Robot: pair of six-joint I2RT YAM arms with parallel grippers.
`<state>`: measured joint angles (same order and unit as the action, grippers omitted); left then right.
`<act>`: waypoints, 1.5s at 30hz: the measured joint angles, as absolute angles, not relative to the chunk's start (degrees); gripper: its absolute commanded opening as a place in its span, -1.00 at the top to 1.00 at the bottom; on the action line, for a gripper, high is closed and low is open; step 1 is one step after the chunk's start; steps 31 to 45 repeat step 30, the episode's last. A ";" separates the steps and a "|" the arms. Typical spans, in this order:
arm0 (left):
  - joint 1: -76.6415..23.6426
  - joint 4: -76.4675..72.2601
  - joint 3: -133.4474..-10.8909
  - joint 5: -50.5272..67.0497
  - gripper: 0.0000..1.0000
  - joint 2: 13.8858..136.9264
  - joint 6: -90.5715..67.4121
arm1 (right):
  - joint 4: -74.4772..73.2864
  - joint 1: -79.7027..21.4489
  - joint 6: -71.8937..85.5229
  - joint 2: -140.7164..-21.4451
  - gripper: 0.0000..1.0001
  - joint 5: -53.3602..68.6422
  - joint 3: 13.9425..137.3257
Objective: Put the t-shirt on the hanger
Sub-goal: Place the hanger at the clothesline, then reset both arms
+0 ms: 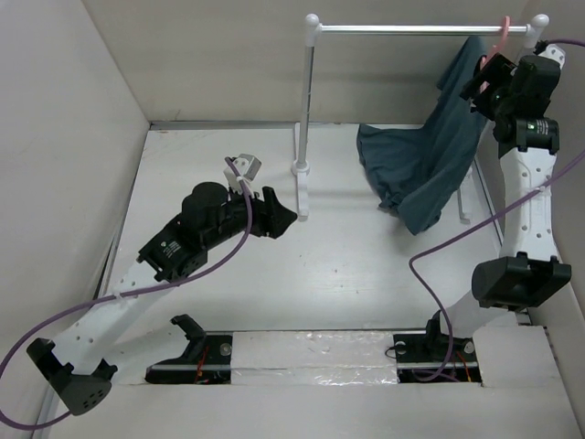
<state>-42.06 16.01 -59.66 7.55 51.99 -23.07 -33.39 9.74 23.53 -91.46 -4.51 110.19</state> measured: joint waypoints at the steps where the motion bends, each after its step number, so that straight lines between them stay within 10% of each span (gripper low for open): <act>1: -42.06 16.05 -59.75 7.62 -0.25 52.45 -23.05 | -33.67 9.87 24.01 -90.85 -0.74 -4.67 110.08; 4: -42.06 16.14 -60.58 8.56 -0.29 54.48 -22.98 | -34.70 10.17 25.45 -88.03 -1.00 -4.71 110.06; 21: -42.06 17.15 -69.52 0.49 -0.55 55.66 -23.31 | -27.79 -12.67 29.98 -50.68 -1.00 23.46 84.99; 45: -42.06 19.27 -67.83 -8.01 -0.54 55.07 -28.69 | -34.20 -22.55 30.37 -41.87 -1.00 23.81 66.06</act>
